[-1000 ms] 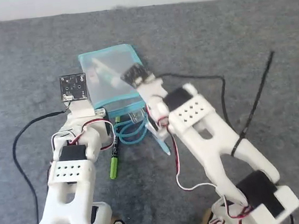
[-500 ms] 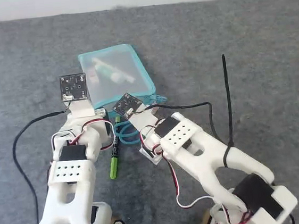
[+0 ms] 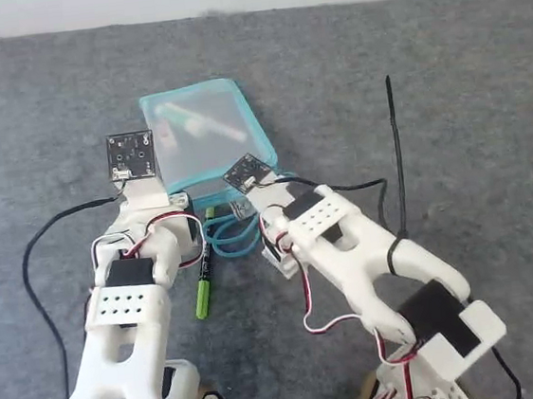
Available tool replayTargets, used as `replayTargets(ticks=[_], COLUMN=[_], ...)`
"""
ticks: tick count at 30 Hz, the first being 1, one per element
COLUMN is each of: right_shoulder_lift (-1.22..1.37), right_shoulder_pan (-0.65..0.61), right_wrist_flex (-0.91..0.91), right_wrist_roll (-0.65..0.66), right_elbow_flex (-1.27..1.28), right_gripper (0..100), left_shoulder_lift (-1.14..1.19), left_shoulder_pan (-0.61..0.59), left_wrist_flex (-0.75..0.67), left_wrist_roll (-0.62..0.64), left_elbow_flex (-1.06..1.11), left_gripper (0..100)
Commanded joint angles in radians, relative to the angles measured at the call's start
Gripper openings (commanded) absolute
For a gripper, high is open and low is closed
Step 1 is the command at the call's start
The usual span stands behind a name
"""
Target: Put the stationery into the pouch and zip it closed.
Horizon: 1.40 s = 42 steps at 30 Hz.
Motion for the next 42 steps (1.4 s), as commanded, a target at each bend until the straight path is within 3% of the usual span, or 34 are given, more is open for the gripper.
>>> replayTargets(ticks=[1,16,20,26,33,42], right_shoulder_lift=[-0.035,-0.555,-0.63,-0.708,-0.728,-0.731], right_shoulder_pan=[0.018,0.225,0.231,0.226,0.148,0.099], right_wrist_flex=[0.088,0.76,0.86,0.862,0.802,0.49], right_wrist_roll=[-0.006,0.296,0.33,0.313,0.149,0.129], right_elbow_flex=[-0.046,-0.307,-0.385,-0.419,-0.46,-0.218], right_gripper=[0.7,0.7,0.7,0.7,0.7,0.7], left_shoulder_lift=[-0.008,-0.008,-0.008,-0.003,-0.005,-0.005], left_shoulder_pan=[0.009,0.009,0.009,0.009,0.009,0.009], left_wrist_flex=[-0.02,-0.02,-0.02,-0.02,-0.02,-0.02], left_wrist_roll=[-0.008,-0.008,-0.008,-0.008,-0.008,-0.008], left_elbow_flex=[-0.005,-0.004,-0.004,-0.004,-0.004,-0.002], left_gripper=[1,1,1,1,1,1])
